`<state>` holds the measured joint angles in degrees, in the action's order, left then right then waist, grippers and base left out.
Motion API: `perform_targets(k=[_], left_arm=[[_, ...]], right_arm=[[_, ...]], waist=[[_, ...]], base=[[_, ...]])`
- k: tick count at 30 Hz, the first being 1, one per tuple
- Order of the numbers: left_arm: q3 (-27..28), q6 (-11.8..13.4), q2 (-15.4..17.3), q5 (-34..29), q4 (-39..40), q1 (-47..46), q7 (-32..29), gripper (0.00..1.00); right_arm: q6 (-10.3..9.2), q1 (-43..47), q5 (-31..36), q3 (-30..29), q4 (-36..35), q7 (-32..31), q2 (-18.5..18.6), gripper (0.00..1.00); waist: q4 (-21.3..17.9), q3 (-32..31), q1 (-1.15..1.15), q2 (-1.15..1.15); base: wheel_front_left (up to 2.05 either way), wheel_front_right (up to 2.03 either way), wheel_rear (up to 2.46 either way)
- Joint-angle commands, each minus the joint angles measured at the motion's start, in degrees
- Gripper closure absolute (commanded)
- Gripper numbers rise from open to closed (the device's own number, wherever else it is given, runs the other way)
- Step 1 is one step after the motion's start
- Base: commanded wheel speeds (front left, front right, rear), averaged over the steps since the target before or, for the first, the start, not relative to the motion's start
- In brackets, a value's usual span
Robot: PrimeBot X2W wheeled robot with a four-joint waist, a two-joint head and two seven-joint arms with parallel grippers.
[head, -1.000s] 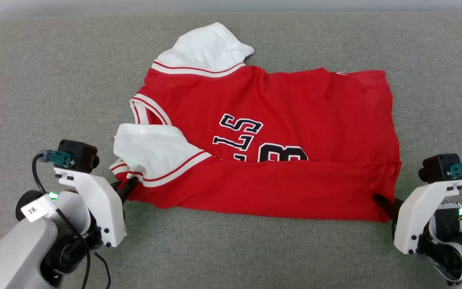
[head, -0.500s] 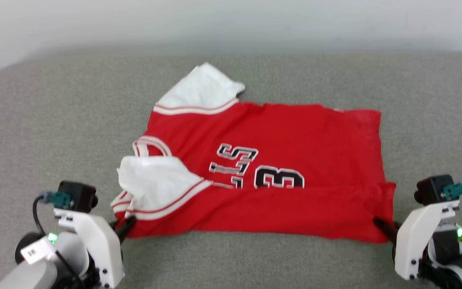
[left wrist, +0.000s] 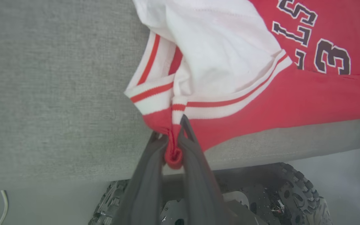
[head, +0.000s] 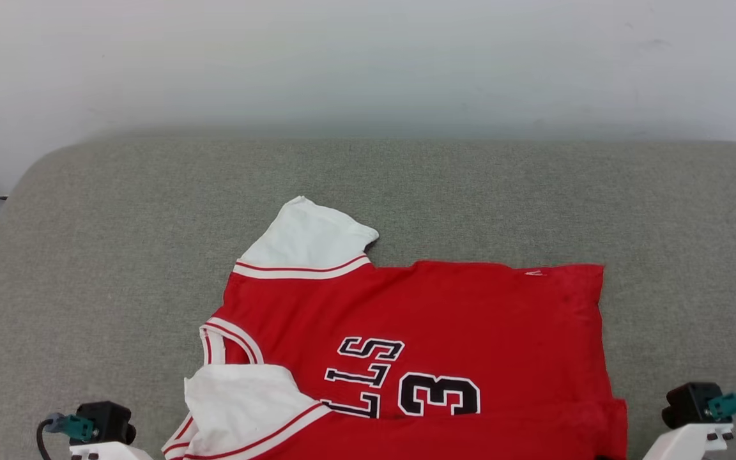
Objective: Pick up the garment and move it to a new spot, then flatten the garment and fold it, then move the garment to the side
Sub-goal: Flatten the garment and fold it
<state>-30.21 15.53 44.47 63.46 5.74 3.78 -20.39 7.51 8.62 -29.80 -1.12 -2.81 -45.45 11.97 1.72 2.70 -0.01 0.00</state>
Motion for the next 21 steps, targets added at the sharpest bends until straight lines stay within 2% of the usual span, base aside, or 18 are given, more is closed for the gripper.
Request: perform_targets(k=[1, 7, 8, 9, 10, 11, 12, 13, 20, 21], left_arm=[[0.1, -0.6, -0.7, 0.5, -1.0, 0.4, 0.6, 1.00], [-1.5, -3.5, -4.4, 0.4, -6.7, -2.4, 1.4, 1.00], [-1.8, -4.0, -5.0, 0.6, -7.7, -2.8, 1.4, 1.00], [-1.9, -4.4, -5.5, 0.4, -8.7, -3.2, 1.8, 1.00], [-1.7, -4.7, -6.0, 0.4, -9.6, -3.7, 2.2, 0.68], [-1.7, -5.1, -6.5, 0.8, -10.3, -4.1, 2.3, 0.24], [-1.9, -5.6, -6.6, 0.7, -10.8, -4.4, 2.3, 0.04], [-1.4, -5.7, -6.6, 0.4, -11.2, -4.9, 3.1, 0.00], [-0.1, -4.4, -5.8, -3.4, -11.1, -7.6, 7.3, 0.00], [-0.1, -4.4, -5.8, -3.4, -11.1, -7.6, 7.3, 0.00]], right_arm=[[-0.05, 1.5, -0.3, -0.5, 0.3, -0.2, -1.0, 1.00], [-0.05, 2.7, -0.3, -1.6, 2.8, 1.6, -3.9, 0.98], [-0.05, 2.6, -0.4, -1.9, 3.1, 2.5, -4.3, 0.32], [-0.05, 2.5, -0.1, -1.9, 3.5, 3.4, -4.4, 0.00], [-0.05, 2.4, 0.2, -1.8, 3.8, 4.4, -4.5, 0.00], [-0.05, 2.4, 0.8, -1.5, 3.8, 5.7, -4.5, 0.00], [-0.05, 2.2, 1.0, -1.3, 3.8, 7.3, -4.5, 0.00], [-0.05, 1.8, 1.3, -1.4, 3.4, 9.4, -4.6, 0.00], [-0.05, -1.5, 6.8, -3.3, 2.5, 27.3, -4.4, 0.00], [-0.05, -1.5, 6.8, -3.3, 2.5, 27.3, -4.4, 0.00]], waist=[[0.2, -0.1, 0.01, 0.00], [0.4, 0.4, 0.01, 0.00], [0.4, 0.4, 0.01, 0.00], [0.4, 0.4, 0.01, 0.00], [0.3, 0.4, 0.01, 0.00], [0.3, 0.3, 0.01, 0.00], [0.2, 0.3, 0.01, 0.00], [0.1, 0.3, 0.01, 0.00], [-0.2, -0.4, 0.01, 0.00], [-0.2, -0.4, 0.01, 0.00]], base=[[0.00, 0.00, 0.00], [0.00, 0.00, 0.00], [0.00, 0.00, 0.00], [0.00, 0.00, 0.00], [0.00, 0.00, 0.00], [0.00, 0.00, 0.00], [0.00, 0.00, 0.00], [0.00, 0.00, 0.00], [0.00, 0.00, 0.00], [0.00, 0.00, 0.00]])
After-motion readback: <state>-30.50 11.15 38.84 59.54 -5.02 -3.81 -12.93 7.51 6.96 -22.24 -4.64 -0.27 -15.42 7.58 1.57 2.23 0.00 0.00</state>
